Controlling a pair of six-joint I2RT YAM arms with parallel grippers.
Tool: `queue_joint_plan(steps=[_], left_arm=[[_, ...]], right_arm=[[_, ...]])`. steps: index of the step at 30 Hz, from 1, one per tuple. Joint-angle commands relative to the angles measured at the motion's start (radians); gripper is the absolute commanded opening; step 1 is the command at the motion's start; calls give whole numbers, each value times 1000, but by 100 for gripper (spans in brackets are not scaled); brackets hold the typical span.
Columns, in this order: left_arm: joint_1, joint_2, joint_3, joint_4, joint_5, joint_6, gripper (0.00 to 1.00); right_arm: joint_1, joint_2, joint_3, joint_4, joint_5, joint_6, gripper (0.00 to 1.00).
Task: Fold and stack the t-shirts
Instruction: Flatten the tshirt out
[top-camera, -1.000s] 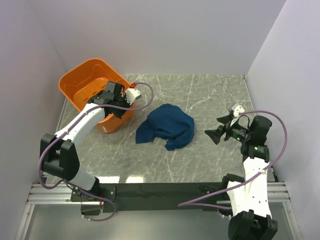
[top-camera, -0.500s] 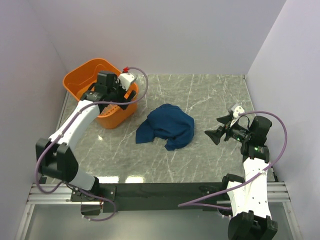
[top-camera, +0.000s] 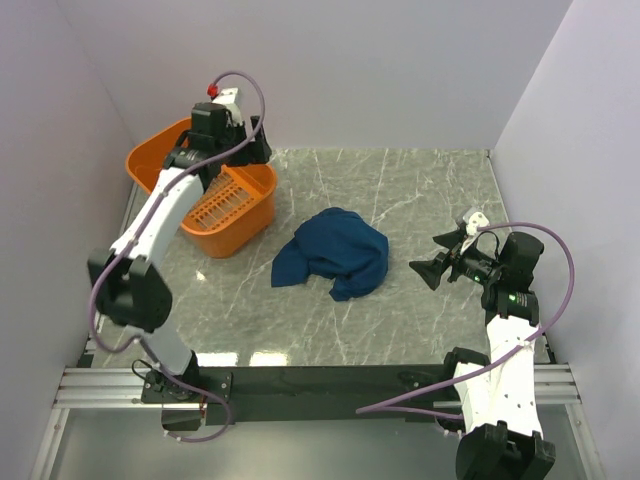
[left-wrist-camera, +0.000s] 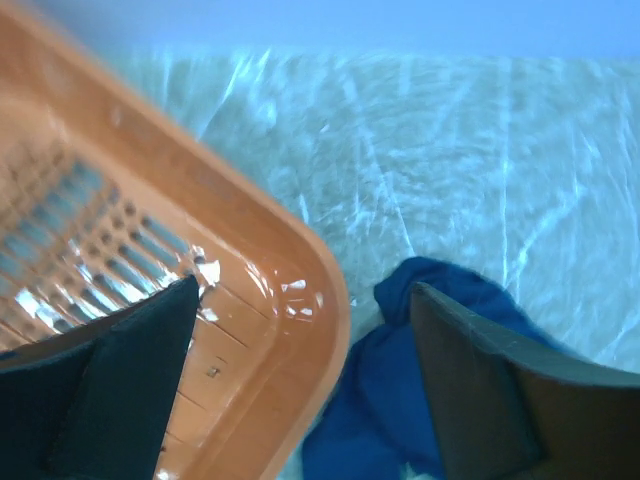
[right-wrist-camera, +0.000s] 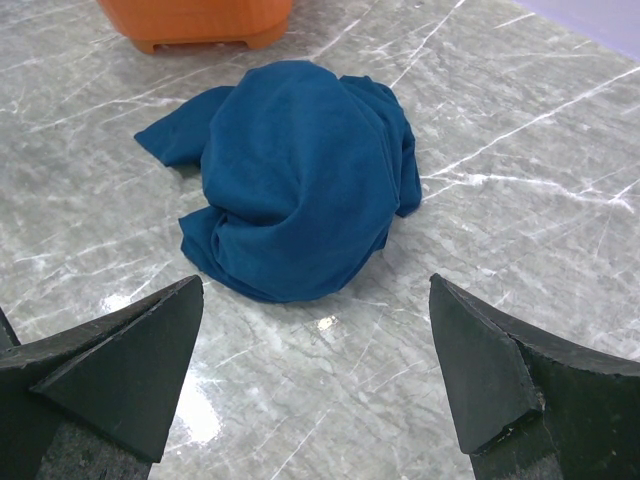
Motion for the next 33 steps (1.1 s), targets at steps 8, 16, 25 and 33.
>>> queue_joint_plan(steps=[8, 16, 25, 33], left_arm=[[11, 330, 328, -287, -145, -515, 68], [8, 470, 467, -380, -168, -512, 53], [-17, 472, 449, -434, -309, -329, 30], [-9, 183, -28, -233, -257, -47, 20]], right_arm=[[-11, -6, 14, 13, -22, 3, 100], [-11, -1, 15, 8, -24, 0, 100], [-11, -1, 14, 8, -26, -2, 100], [-11, -1, 14, 10, -26, 1, 100]])
